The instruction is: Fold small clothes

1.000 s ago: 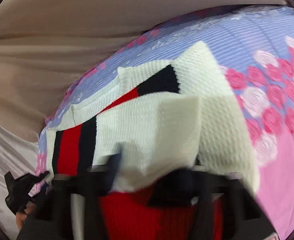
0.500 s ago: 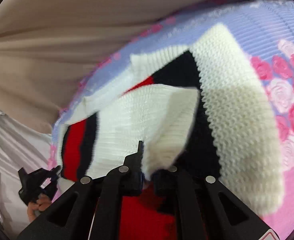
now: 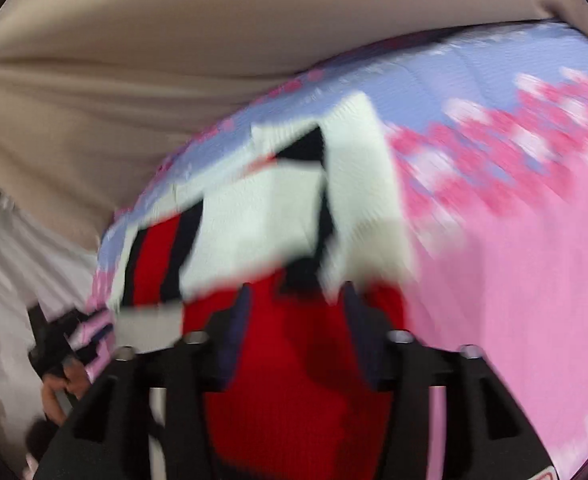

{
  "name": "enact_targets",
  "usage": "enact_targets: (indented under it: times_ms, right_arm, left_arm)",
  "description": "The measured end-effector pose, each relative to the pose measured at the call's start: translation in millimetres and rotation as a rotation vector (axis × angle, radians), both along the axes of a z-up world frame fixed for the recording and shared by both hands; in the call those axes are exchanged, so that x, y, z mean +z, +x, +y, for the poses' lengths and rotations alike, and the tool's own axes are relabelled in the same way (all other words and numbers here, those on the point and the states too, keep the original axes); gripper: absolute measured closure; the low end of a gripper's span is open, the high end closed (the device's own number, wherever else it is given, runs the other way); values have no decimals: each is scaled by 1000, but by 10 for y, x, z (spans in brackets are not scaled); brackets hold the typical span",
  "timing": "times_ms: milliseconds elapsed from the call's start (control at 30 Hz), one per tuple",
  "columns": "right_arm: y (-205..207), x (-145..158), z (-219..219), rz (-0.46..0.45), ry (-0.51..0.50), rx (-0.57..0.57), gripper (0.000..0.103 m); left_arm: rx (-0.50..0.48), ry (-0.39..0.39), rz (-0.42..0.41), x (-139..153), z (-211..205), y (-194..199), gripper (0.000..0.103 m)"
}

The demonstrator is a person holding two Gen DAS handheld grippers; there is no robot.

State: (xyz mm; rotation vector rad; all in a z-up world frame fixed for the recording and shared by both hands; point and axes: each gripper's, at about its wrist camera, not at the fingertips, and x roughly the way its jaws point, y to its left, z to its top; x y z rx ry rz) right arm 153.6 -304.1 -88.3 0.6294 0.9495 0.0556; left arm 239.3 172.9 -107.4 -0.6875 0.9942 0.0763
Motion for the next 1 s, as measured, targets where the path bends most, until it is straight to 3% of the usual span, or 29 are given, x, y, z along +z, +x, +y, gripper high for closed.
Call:
enact_targets:
  times_ms: [67, 167, 267, 333, 433, 500, 567, 600, 633, 700, 833, 900, 1000]
  right_arm:
    - [-506, -63, 90, 90, -50, 68, 48]
    - [-1206, -253, 381, 219, -75, 149, 48]
    - [-1768, -435, 617, 290, -21, 160, 47]
    - [-1923, -553, 804, 307, 46, 138, 45]
    - [-1918, -516, 1053, 225, 14, 95, 35]
    - [-1830, -521, 1130, 182, -7, 59, 39]
    - [-1777, -512, 1149, 173, -7, 65, 86]
    - [-1699, -528, 1120, 186, 13, 82, 96]
    - [-1666, -487, 1049, 164, 35, 77, 96]
    - [-1693, -257, 786, 104, 26, 83, 97]
    - [-1960, 277, 312, 10, -59, 88, 98]
    - [-2201, 415, 79, 16, -83, 89, 98]
    - [-2687, 399, -160, 97, -152, 128, 98]
  left_arm:
    - [-41, 34, 37, 18, 119, -386, 33]
    - [-66, 32, 138, -134, 390, -1163, 32]
    - [-64, -18, 177, -266, 508, -1675, 31]
    - [-100, 2, 165, -247, 428, -1885, 25]
    - [-135, 45, 151, -244, 270, -1928, 18]
    - [-175, 61, 155, -227, 173, -1857, 24]
    - [-213, -2, 152, -229, 119, -1806, 80]
    - [-221, -46, 173, -252, 110, -1785, 90]
    - [-202, -63, 179, -243, 132, -1810, 90]
    - [-156, -11, 127, -44, 126, -1941, 92]
    - [-150, -25, 71, 311, 22, -2372, 93]
    - [-210, -12, 88, 388, -165, -2637, 93]
    - [-309, 20, 154, 338, -455, -3099, 93]
